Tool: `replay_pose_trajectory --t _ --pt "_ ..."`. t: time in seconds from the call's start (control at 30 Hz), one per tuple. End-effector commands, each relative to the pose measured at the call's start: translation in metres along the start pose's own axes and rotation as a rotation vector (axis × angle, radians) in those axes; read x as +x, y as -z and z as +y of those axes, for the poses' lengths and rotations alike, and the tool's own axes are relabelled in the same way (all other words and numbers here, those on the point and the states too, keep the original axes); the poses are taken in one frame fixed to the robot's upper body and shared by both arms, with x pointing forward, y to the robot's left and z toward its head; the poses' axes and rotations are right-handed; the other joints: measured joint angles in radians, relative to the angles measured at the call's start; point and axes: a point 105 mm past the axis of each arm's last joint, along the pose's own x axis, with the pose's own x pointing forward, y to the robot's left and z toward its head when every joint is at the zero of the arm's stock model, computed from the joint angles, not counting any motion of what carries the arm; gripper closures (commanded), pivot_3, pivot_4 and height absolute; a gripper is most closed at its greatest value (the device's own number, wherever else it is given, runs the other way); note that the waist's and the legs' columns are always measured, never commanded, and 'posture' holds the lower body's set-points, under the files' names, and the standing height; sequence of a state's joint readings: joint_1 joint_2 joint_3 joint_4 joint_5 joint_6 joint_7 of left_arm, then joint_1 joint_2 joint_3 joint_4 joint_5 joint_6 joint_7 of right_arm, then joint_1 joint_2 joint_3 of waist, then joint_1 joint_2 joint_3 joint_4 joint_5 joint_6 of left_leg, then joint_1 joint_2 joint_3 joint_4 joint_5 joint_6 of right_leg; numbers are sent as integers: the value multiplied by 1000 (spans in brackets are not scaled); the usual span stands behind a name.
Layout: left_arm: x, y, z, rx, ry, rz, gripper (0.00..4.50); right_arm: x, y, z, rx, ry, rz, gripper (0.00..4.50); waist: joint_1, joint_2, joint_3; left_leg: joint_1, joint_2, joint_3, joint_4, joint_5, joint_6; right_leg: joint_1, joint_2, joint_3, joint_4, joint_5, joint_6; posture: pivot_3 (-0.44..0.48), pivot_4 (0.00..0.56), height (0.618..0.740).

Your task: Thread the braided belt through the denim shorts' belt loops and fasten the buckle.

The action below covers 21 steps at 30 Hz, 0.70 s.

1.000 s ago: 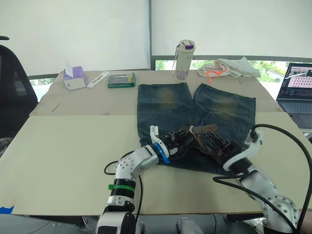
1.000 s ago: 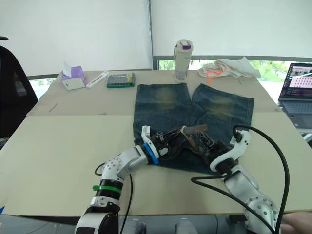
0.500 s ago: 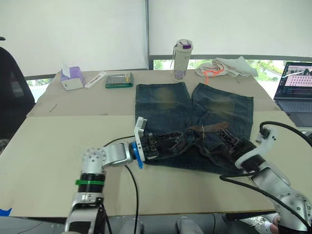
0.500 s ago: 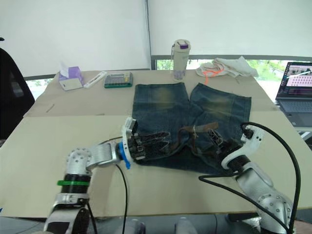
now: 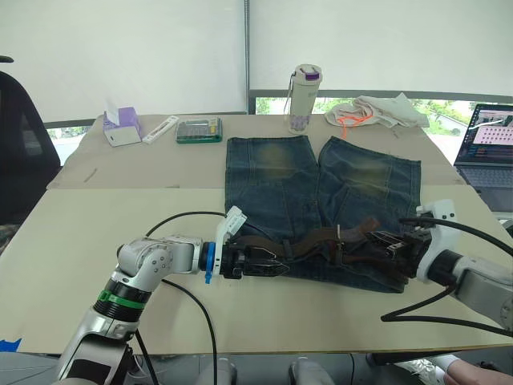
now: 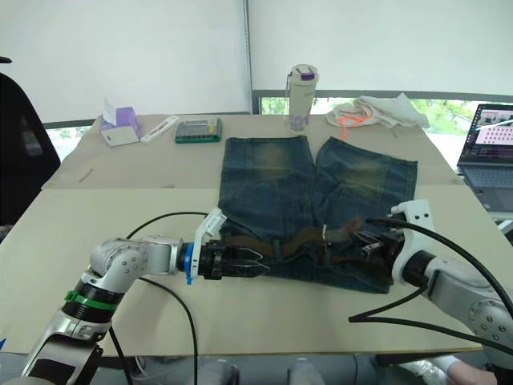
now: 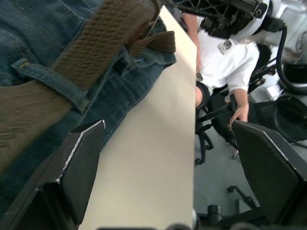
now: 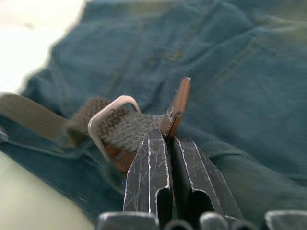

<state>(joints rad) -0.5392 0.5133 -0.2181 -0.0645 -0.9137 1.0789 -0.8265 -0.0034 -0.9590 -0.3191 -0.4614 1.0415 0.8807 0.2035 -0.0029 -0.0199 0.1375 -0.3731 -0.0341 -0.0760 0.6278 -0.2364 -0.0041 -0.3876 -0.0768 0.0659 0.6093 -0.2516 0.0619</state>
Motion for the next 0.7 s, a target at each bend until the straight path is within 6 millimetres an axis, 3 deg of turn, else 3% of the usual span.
replay_pose_trajectory --t 0.03,0.17,0.33,0.6,0.7 --pt "1 -9 -4 69 22 -13 27 -6 -25 -4 -140 17 -55 4500 0 0 0 0 0 0 0 0 0 0 0 0 0 0 1 0 150 740" --pt "1 -19 -5 160 24 -59 27 -6 -47 -5 -176 35 -143 4500 -1 0 0 0 0 0 0 0 0 0 0 0 0 0 1 0 150 740" --pt "-1 -46 -7 352 4 -182 27 -4 -69 15 -135 -43 -236 4500 3 0 0 0 1 -1 0 0 0 0 0 0 1 3 -4 0 150 740" --pt "16 -85 -16 647 -92 -370 27 7 -97 70 186 -303 -389 4500 5 -1 0 0 3 -3 0 0 0 0 0 0 1 4 -5 0 150 740" --pt "26 -97 -15 766 -184 -449 27 10 -98 78 299 -331 -389 4500 12 -1 0 -1 3 -4 1 0 1 0 -1 0 1 4 -4 0 150 740"
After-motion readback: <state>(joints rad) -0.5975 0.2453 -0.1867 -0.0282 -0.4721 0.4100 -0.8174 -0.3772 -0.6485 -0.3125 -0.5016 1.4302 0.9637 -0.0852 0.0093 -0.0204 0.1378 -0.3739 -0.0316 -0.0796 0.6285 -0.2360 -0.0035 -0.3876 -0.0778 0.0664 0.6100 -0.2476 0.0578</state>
